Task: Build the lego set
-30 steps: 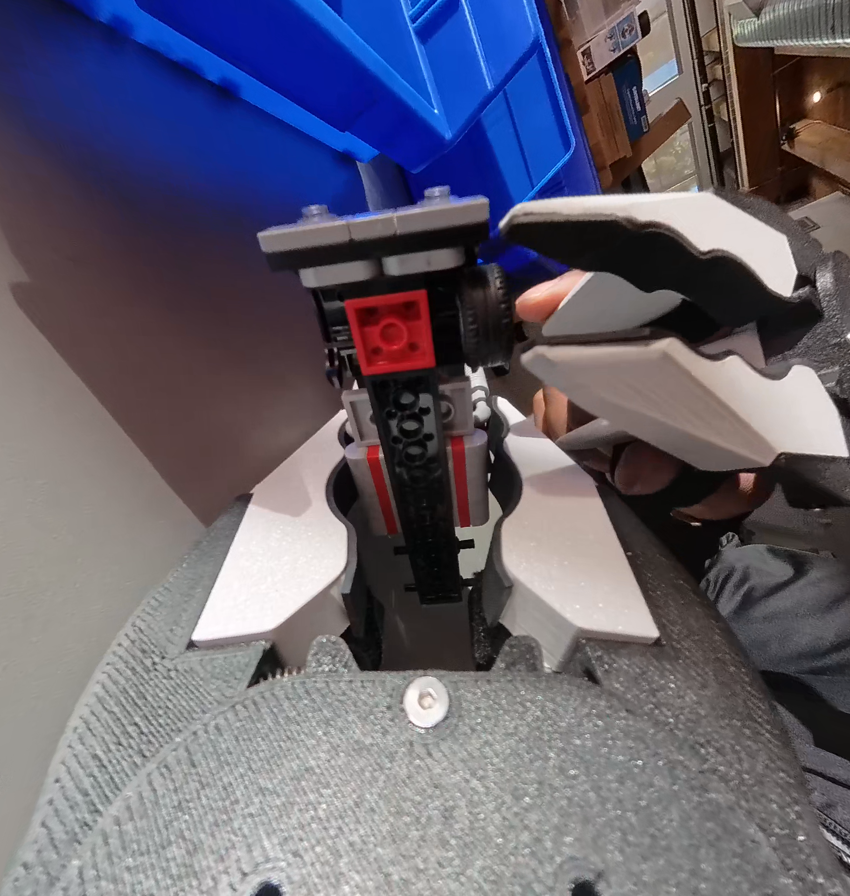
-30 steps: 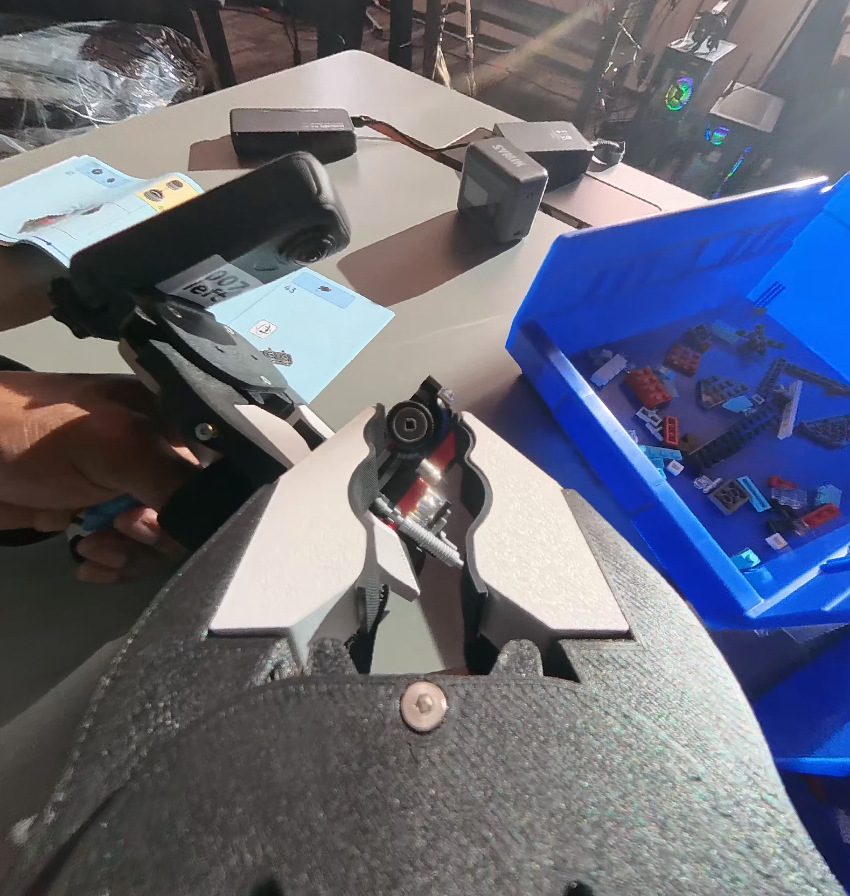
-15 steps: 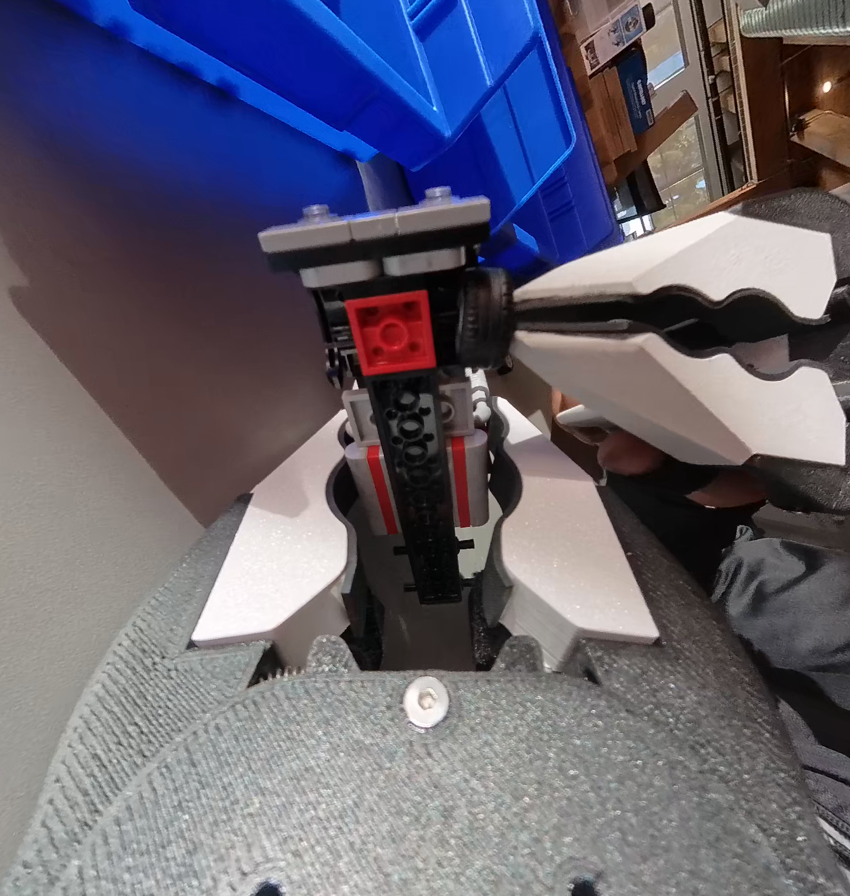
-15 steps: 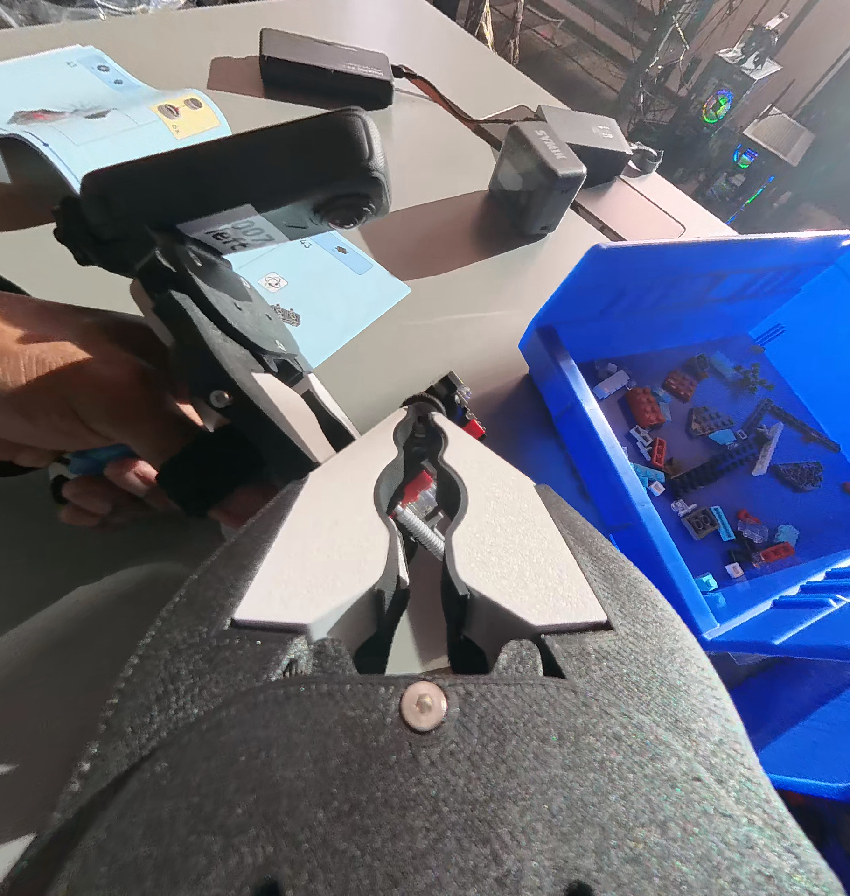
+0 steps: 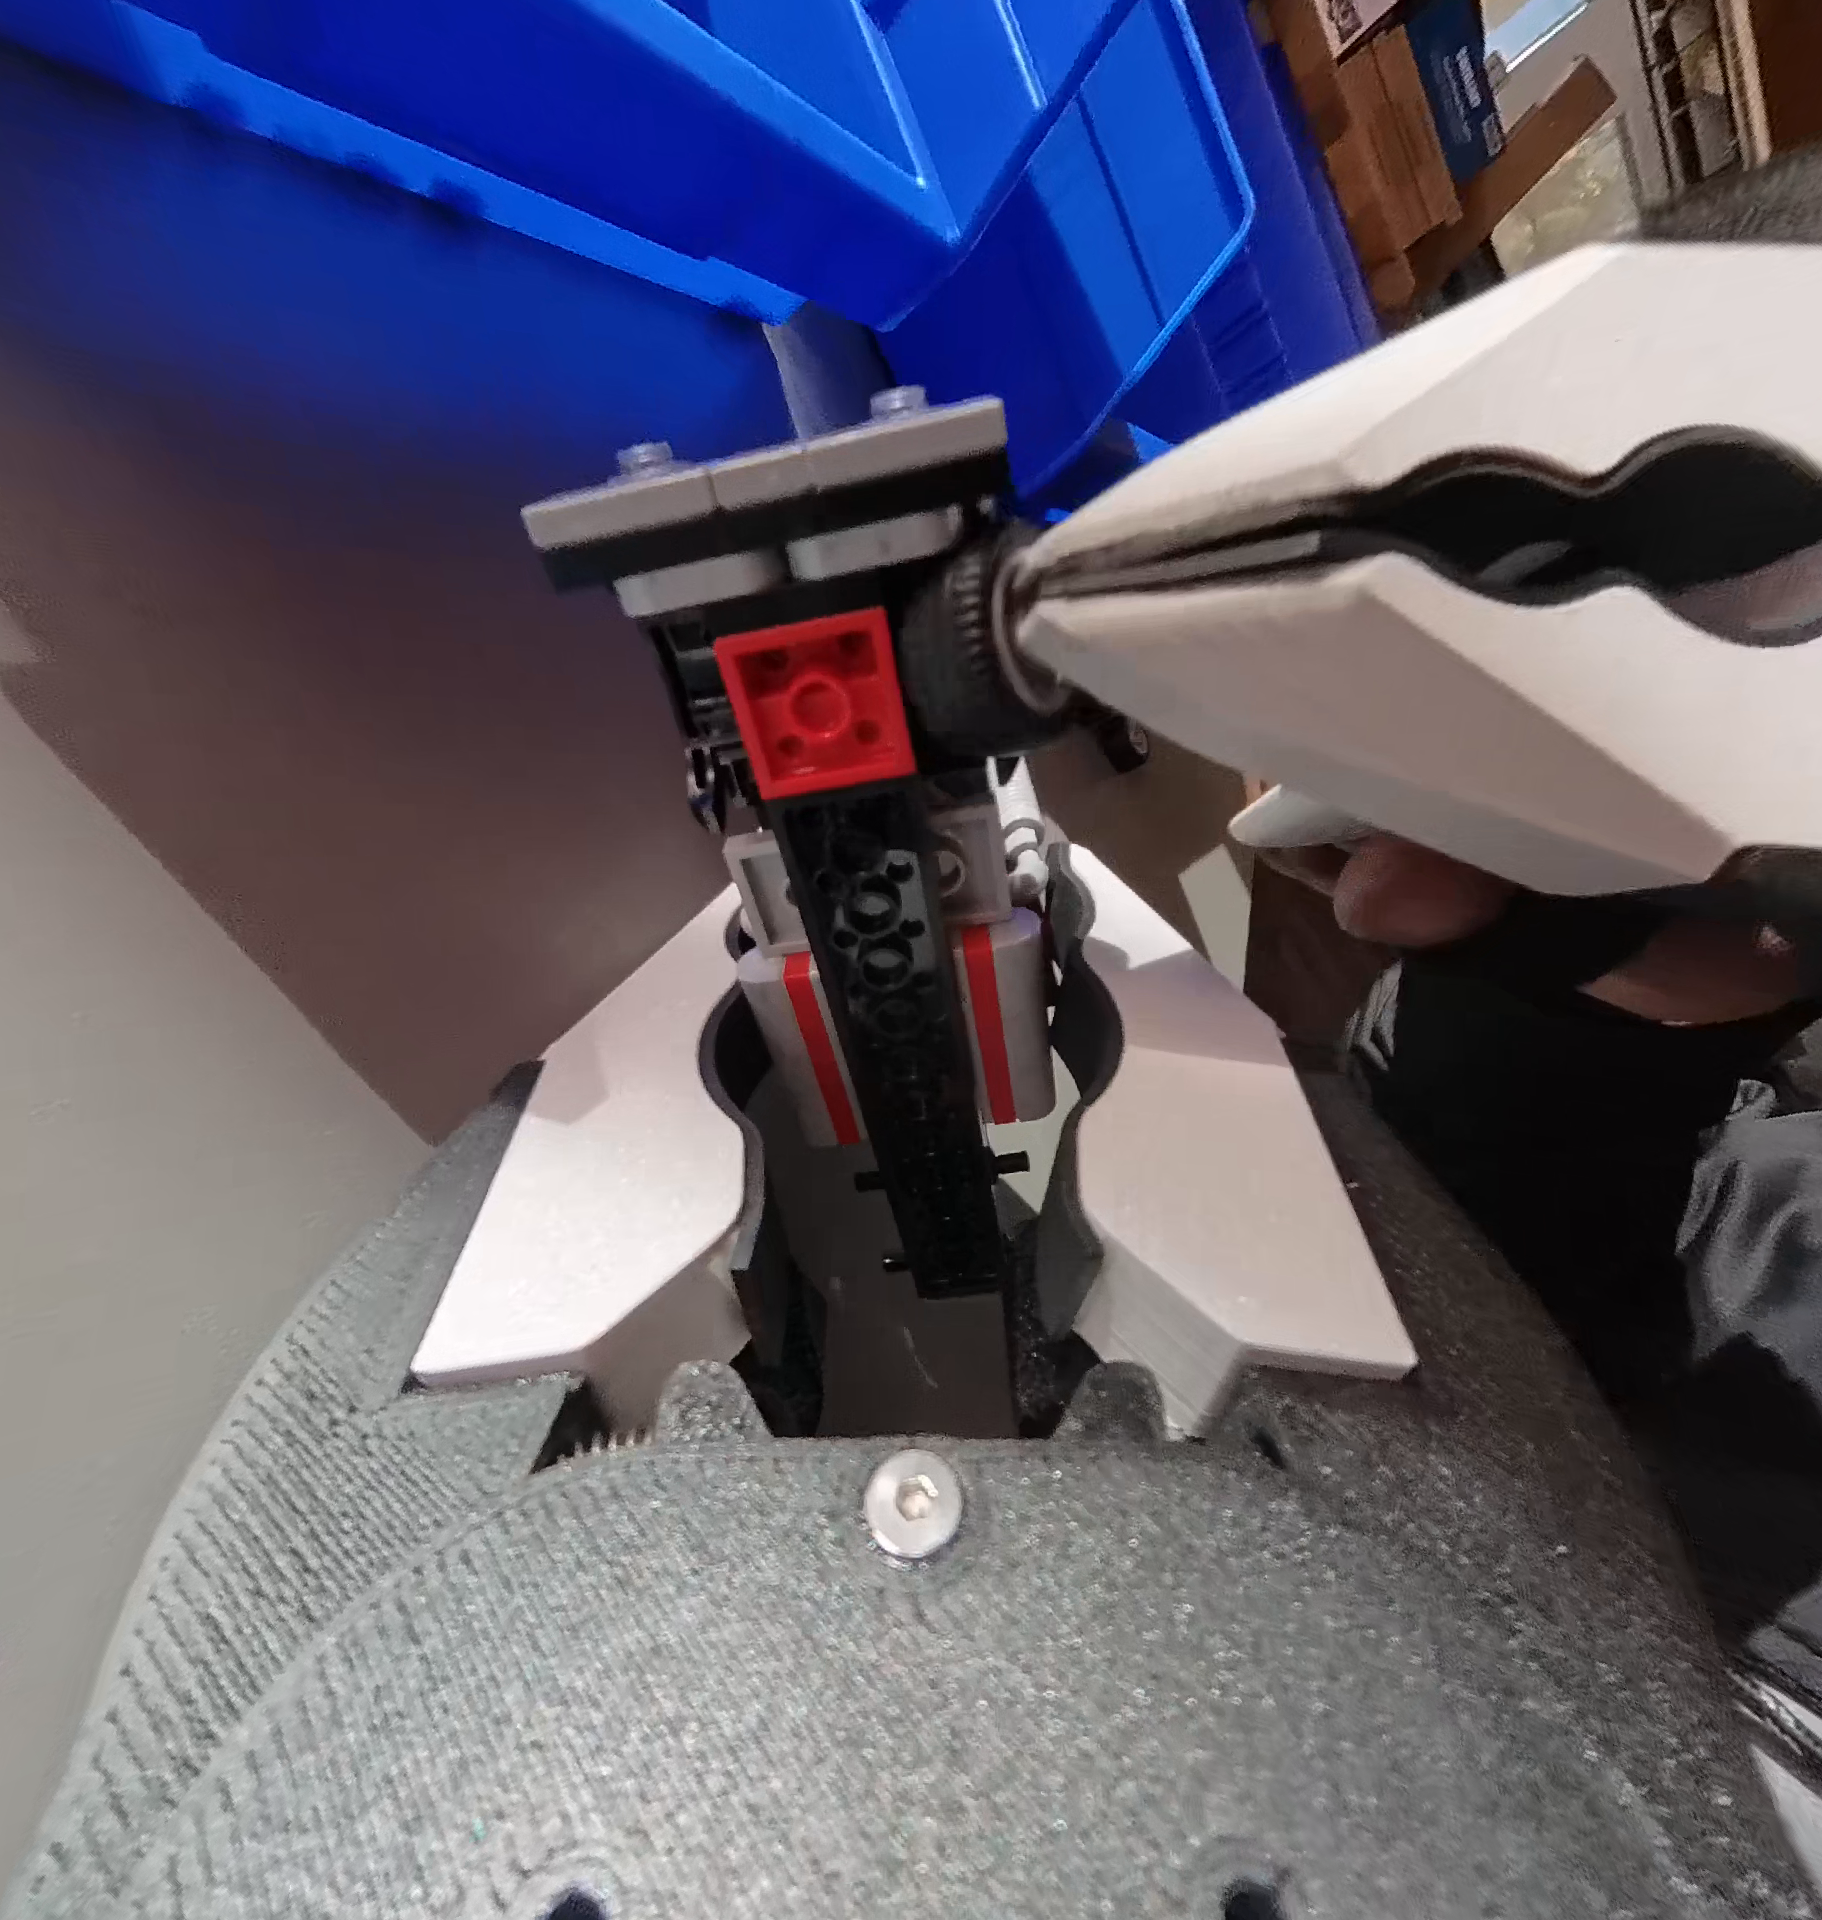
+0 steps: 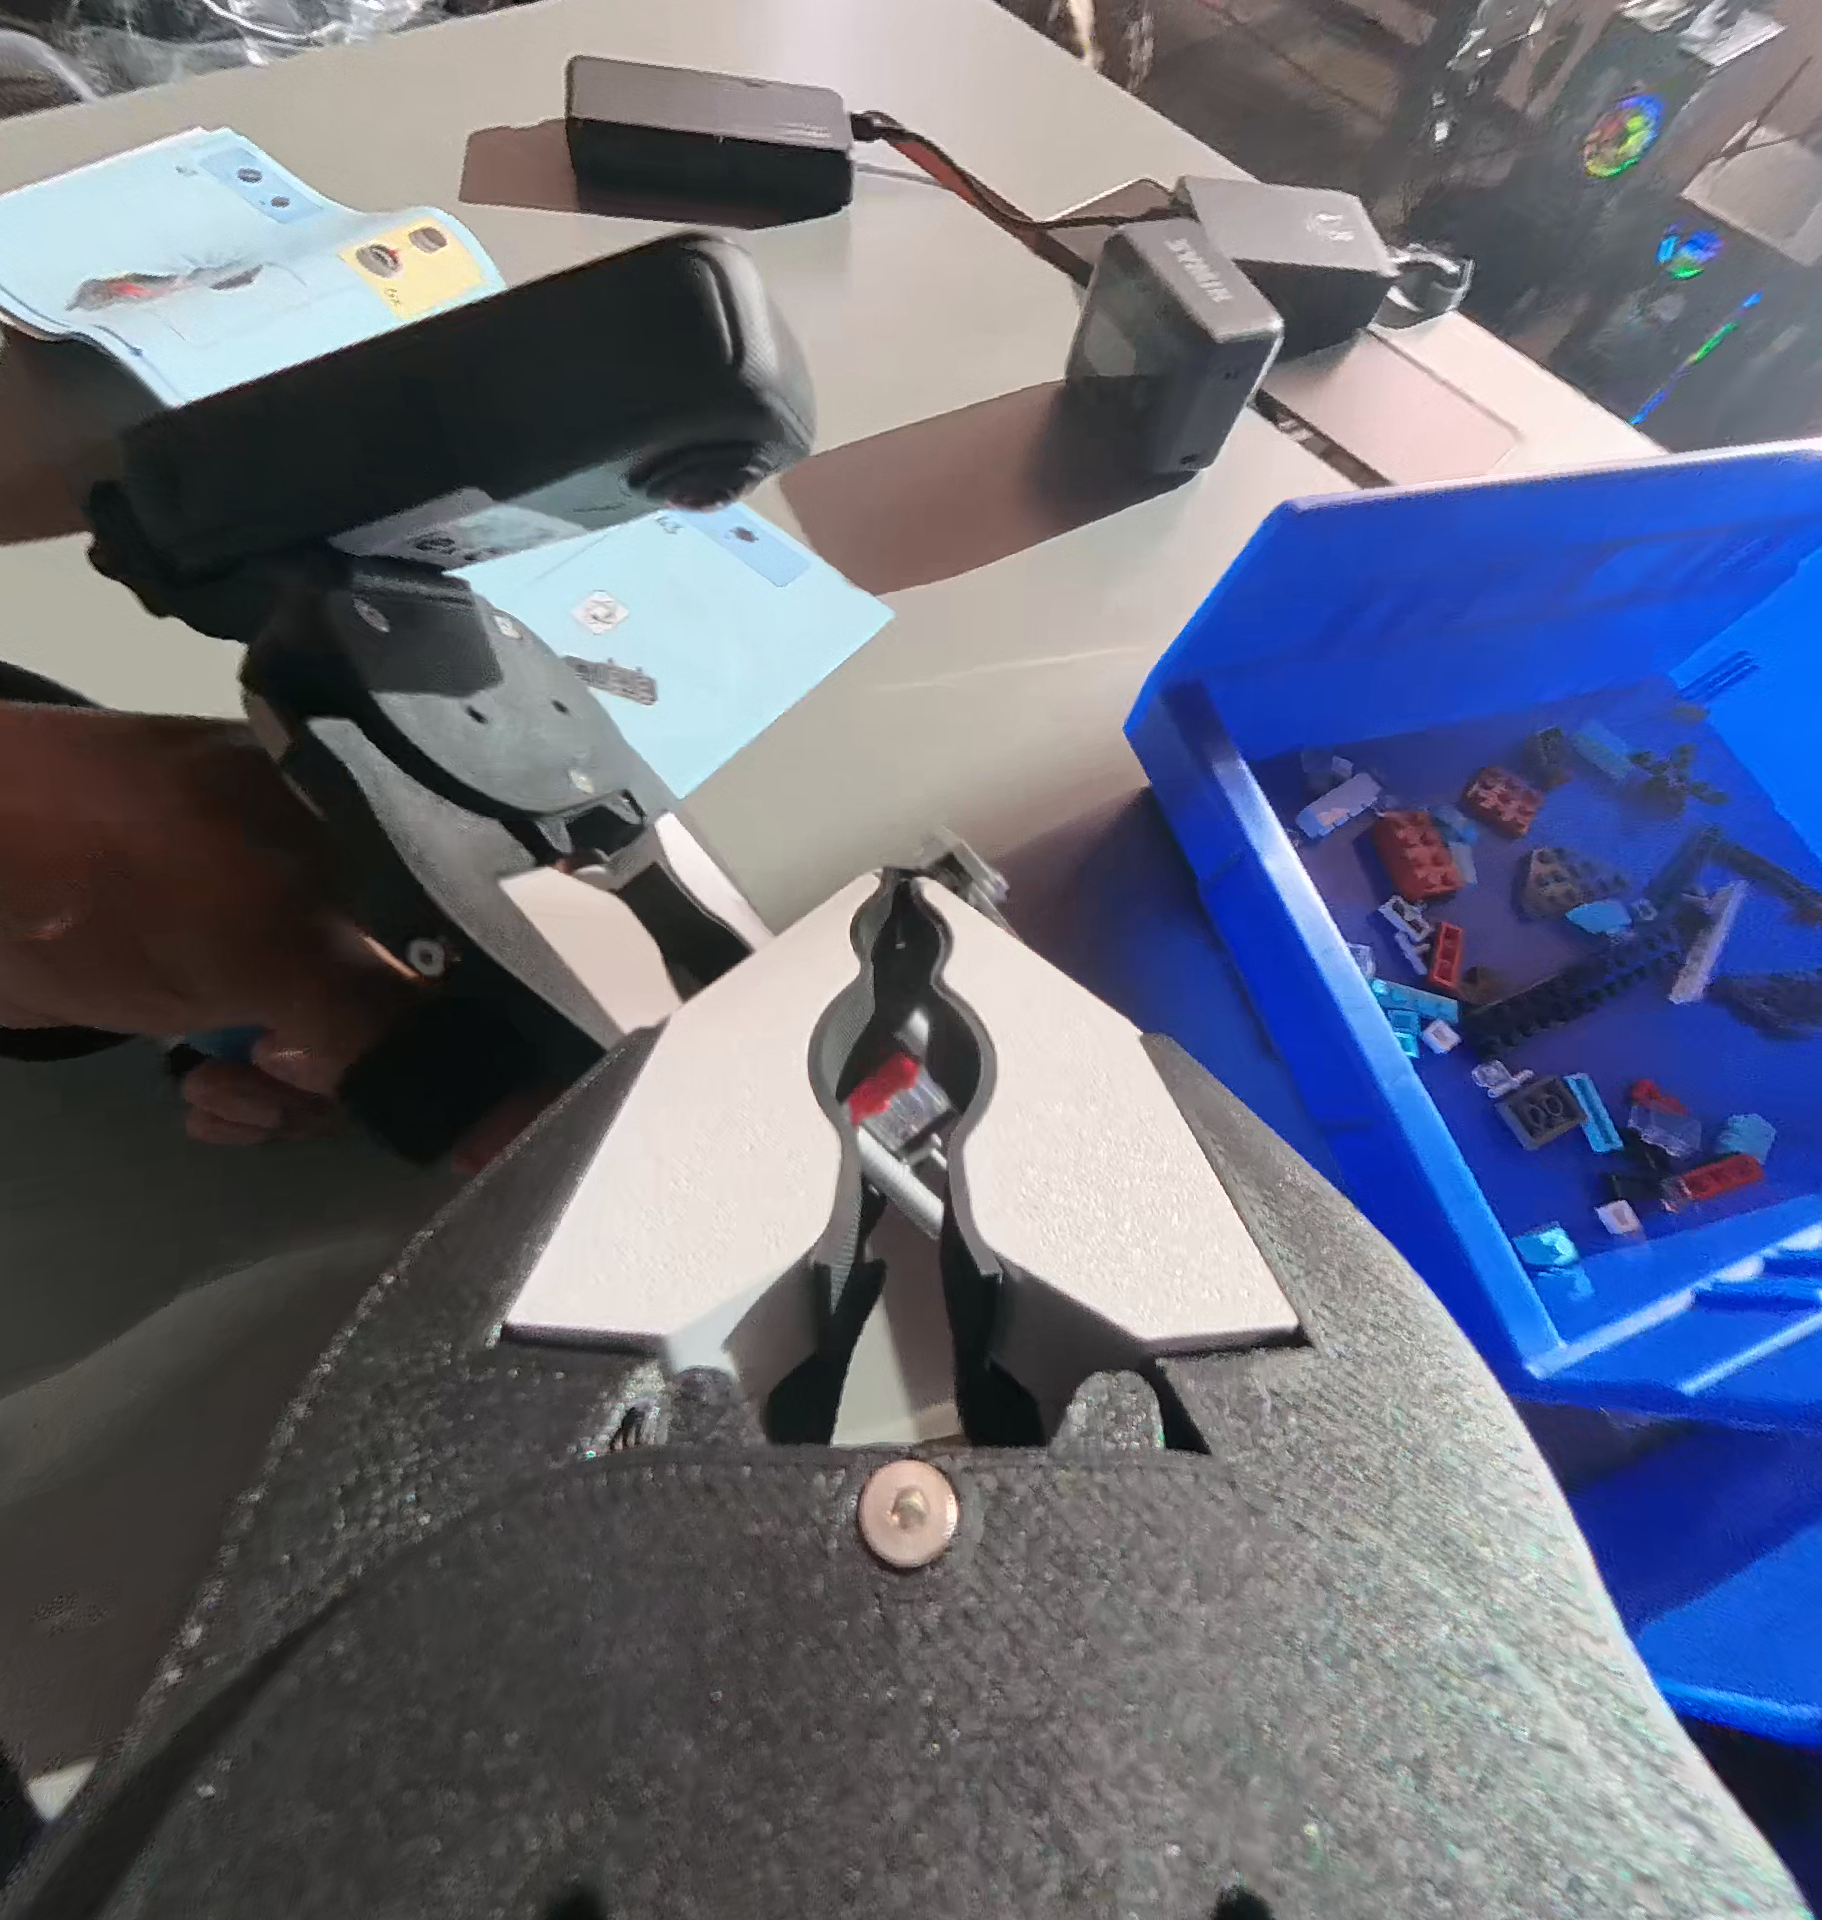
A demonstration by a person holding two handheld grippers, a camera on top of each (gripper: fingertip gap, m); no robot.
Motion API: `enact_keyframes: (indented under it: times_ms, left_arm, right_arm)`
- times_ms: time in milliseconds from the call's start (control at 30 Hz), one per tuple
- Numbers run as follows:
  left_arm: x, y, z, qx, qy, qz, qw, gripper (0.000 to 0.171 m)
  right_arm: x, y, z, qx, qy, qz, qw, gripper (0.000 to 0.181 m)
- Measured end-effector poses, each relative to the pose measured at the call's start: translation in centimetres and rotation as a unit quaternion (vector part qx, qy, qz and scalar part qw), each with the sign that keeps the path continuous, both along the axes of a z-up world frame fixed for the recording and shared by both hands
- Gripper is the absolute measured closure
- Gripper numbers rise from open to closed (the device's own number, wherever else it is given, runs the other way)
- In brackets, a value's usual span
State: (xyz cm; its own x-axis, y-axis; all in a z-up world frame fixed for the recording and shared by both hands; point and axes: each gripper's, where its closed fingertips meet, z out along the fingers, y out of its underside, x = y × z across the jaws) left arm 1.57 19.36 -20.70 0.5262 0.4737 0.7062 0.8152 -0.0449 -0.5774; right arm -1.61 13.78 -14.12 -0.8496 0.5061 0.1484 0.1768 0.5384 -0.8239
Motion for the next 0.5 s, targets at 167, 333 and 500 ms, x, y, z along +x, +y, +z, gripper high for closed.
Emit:
enact_keyframes:
  times_ms: [167,333,500]
  left_arm:
    - [0.03,0.00,0.07,0.010,-0.009,-0.002,1.000,0.117]
    - [0.07,0.06,0.12,0.014,-0.010,-0.003,1.000,0.117]
    - [-0.18,-0.10,0.21,0.023,-0.016,0.005,1.000,0.117]
  right_arm:
    - [0.31,-0.32,-0.18,0.015,-0.015,0.012,1.000,0.177]
    - [0.14,0.07,-0.06,-0.005,-0.013,0.001,1.000,0.177]
    - [0.24,0.64,-0.24,-0.008,-0.018,-0.004,1.000,0.176]
